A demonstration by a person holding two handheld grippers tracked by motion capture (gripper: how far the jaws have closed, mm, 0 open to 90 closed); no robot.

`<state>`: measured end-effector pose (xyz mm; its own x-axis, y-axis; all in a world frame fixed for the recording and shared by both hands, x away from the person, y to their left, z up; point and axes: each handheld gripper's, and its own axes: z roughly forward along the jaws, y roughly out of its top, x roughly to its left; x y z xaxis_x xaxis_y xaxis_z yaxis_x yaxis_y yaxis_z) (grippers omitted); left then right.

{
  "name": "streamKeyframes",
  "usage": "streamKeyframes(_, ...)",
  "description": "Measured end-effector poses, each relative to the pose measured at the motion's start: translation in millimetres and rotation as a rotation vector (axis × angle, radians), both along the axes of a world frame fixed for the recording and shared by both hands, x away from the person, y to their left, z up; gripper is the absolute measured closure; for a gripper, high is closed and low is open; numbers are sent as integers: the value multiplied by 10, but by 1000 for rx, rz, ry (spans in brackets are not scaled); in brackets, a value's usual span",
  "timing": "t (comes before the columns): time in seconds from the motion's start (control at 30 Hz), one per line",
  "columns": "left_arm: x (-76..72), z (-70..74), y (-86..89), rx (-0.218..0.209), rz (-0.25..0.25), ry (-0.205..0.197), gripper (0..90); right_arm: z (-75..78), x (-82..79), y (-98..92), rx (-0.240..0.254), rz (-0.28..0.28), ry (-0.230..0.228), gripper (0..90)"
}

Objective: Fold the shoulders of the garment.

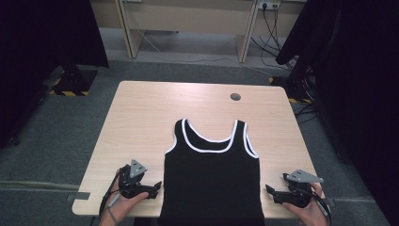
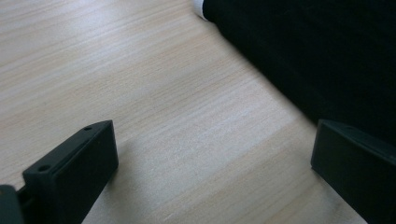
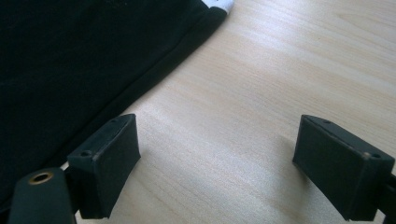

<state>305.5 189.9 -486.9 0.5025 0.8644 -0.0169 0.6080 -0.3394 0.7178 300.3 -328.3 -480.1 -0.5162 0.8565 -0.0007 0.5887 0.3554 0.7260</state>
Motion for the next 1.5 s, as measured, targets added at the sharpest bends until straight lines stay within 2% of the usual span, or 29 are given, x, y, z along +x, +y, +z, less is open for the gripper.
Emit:
streamKeyframes(0.37, 30, 4, -57, -3, -5, 1, 0, -1, -1, 0, 0, -1, -2, 148)
streamKeyframes(0.8, 81, 46, -77, -40, -14, 1, 15, -1, -1, -1, 0, -1, -2, 148)
streamKeyframes(1.03, 152, 85, -113, -38, -28, 1, 16, -1, -1, -1, 0, -1, -2, 148)
streamKeyframes(1.5, 384, 227, -183, -70, -32, -15, 16, -1, -1, 0, 0, 0, -1, 147)
